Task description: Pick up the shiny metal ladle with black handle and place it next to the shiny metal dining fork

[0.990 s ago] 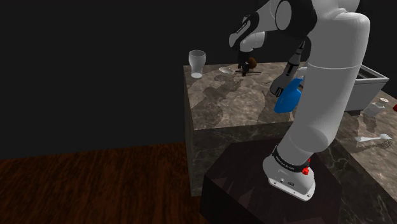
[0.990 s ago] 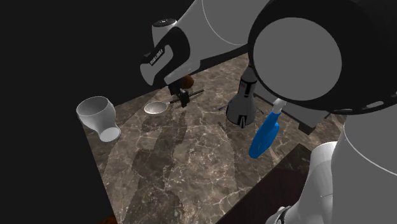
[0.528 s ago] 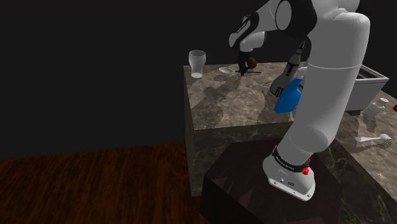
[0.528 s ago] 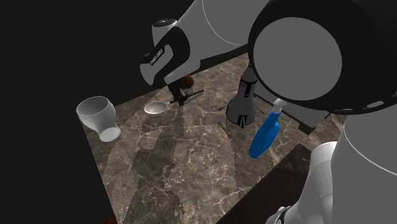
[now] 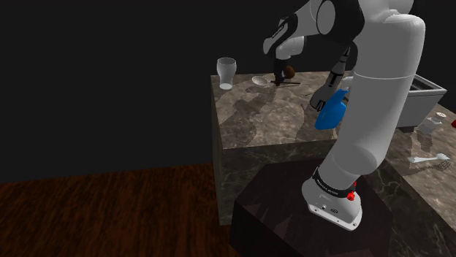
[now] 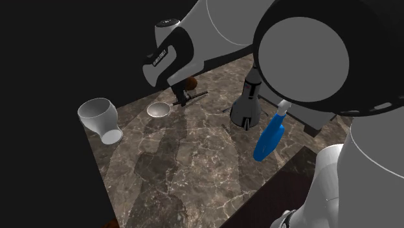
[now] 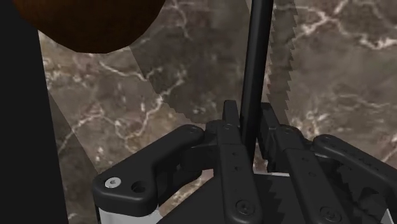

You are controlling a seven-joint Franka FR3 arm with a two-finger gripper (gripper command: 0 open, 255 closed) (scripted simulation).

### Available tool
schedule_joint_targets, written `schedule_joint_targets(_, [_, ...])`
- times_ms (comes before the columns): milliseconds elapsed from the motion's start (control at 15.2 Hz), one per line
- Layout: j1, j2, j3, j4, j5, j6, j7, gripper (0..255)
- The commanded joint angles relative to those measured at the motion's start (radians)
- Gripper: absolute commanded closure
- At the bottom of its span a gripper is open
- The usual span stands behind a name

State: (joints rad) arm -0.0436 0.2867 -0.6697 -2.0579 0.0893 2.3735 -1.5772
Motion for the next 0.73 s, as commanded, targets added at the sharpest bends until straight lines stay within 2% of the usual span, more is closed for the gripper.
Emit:
schedule_joint_targets(0, [0.003, -0.005, -0.003, 0.006, -0.007, -0.009, 0.004, 255])
schedule_joint_targets(660, [0.029, -0.087, -0.029, 0.058, -0.072, -0.128, 0.038, 255])
